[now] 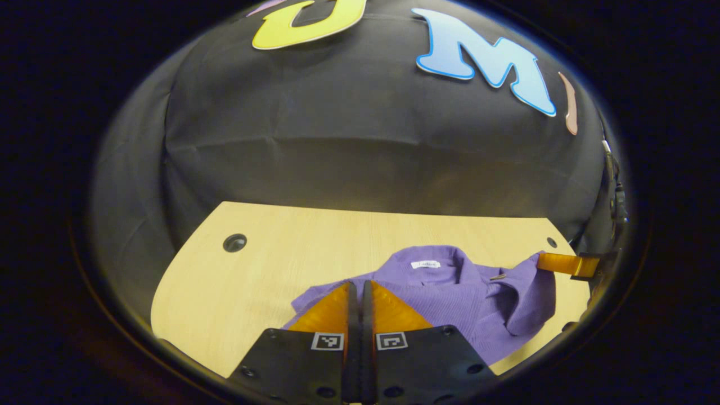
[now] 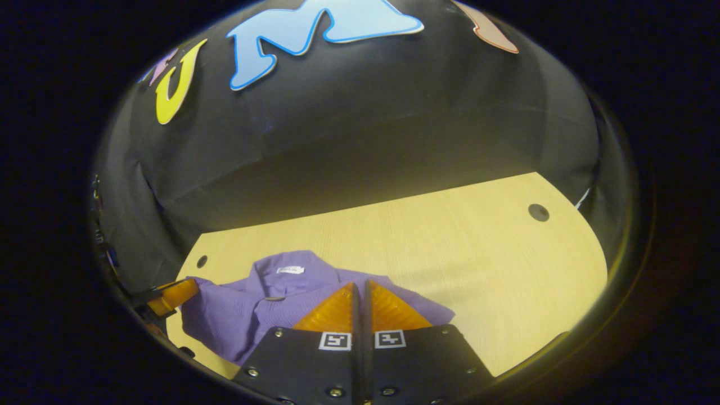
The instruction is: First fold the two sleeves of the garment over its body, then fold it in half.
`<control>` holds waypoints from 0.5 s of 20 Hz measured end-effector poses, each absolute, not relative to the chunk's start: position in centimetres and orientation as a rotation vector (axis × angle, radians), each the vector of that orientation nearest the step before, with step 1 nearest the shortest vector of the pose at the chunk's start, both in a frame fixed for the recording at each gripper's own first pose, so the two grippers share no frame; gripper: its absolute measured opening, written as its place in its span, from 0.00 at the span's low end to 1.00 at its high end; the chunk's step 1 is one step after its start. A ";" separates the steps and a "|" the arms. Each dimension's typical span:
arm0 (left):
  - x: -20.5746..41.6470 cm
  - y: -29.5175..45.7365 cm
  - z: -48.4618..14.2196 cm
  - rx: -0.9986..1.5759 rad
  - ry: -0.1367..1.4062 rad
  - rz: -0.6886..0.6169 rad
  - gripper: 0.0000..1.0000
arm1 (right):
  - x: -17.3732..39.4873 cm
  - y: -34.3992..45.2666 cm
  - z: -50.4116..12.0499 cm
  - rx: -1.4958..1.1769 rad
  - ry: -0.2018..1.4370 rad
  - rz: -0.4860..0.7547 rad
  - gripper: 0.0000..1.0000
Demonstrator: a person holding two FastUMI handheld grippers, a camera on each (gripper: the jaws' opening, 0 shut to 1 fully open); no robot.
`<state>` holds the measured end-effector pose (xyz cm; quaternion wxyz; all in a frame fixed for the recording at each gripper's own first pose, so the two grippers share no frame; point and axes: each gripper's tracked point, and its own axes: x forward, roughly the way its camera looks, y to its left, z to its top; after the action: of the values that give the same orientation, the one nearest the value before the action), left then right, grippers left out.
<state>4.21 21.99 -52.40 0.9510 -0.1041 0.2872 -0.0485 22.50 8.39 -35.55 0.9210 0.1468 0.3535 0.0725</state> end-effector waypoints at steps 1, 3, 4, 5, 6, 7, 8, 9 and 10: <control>5.0 21.9 -52.8 -0.210 0.578 -0.099 0.07 | 23.4 8.4 -36.1 0.307 0.721 0.144 0.01; 7.2 21.7 -53.7 -0.213 0.545 -0.092 0.07 | 24.9 8.4 -37.5 0.319 0.723 0.131 0.01; 8.0 21.5 -54.3 -0.210 0.539 -0.089 0.06 | 25.6 8.4 -38.1 0.329 0.727 0.125 0.01; 8.7 21.5 -55.0 -0.198 0.535 -0.083 0.06 | 26.0 8.5 -38.8 0.339 0.730 0.119 0.01; 9.3 21.5 -55.4 -0.187 0.530 -0.083 0.06 | 26.3 8.5 -39.6 0.344 0.735 0.116 0.01; 9.9 21.4 -55.6 -0.178 0.524 -0.083 0.06 | 26.4 8.6 -40.1 0.343 0.741 0.114 0.01; 10.4 21.3 -55.8 -0.173 0.517 -0.083 0.06 | 26.5 8.6 -40.8 0.337 0.745 0.114 0.01; 10.6 21.5 -56.1 -0.168 0.513 -0.078 0.06 | 26.5 8.7 -41.3 0.328 0.749 0.116 0.01; 10.7 21.6 -56.4 -0.168 0.514 -0.070 0.06 | 26.5 8.8 -41.8 0.320 0.753 0.119 0.01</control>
<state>10.73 21.55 -56.43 0.9631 -0.0828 0.2539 -0.0348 26.49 8.82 -41.77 0.9157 0.1557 0.3660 0.0577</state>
